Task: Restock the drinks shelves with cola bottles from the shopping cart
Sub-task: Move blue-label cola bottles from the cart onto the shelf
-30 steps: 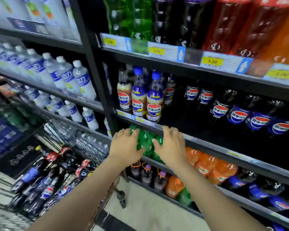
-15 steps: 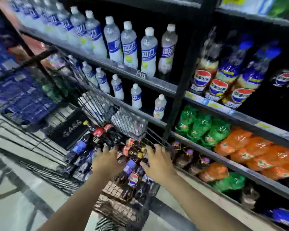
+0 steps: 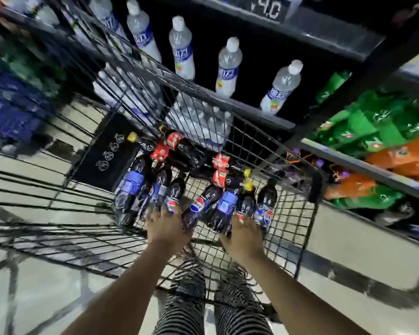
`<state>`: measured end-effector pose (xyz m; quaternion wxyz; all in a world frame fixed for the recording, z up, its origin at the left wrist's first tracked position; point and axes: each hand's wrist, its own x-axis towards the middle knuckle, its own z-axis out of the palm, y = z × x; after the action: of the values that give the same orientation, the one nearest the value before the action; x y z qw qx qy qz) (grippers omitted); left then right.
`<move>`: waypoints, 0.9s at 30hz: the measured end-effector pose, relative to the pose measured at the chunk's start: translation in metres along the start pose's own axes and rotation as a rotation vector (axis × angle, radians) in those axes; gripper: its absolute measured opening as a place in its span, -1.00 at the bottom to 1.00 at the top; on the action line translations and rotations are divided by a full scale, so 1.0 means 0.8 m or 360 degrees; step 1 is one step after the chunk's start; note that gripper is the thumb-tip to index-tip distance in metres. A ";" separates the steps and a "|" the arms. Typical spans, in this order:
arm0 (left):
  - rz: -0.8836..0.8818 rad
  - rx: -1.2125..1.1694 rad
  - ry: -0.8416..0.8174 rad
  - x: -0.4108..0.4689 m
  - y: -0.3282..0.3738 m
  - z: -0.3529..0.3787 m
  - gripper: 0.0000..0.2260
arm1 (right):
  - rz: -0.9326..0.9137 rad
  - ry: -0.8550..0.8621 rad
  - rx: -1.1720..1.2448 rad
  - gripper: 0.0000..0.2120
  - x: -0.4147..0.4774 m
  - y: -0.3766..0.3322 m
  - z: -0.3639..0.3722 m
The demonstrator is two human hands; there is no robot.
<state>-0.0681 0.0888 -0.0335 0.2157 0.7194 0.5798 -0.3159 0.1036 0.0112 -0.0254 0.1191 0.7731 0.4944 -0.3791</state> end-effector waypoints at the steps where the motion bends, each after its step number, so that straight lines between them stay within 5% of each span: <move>1: 0.0010 0.0030 -0.0027 0.009 0.003 0.008 -0.20 | 0.0038 -0.0007 0.0051 -0.35 0.008 0.001 0.008; 8: 0.0099 -0.0053 -0.0102 0.088 0.022 0.068 -0.18 | 0.0084 0.0035 0.0206 -0.37 0.073 -0.010 0.069; 21: 0.0328 -0.0350 -0.0079 0.172 0.031 0.114 -0.24 | 0.0195 0.0557 0.0142 -0.40 0.115 -0.015 0.138; 27: 0.0272 -0.0584 -0.0072 0.140 0.000 0.073 -0.37 | 0.0028 0.0587 0.0719 -0.47 0.117 -0.037 0.126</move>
<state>-0.0657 0.1278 -0.1538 0.3820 0.7073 0.5596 -0.2016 0.0521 0.0322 -0.1543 -0.1448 0.8400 0.4042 -0.3317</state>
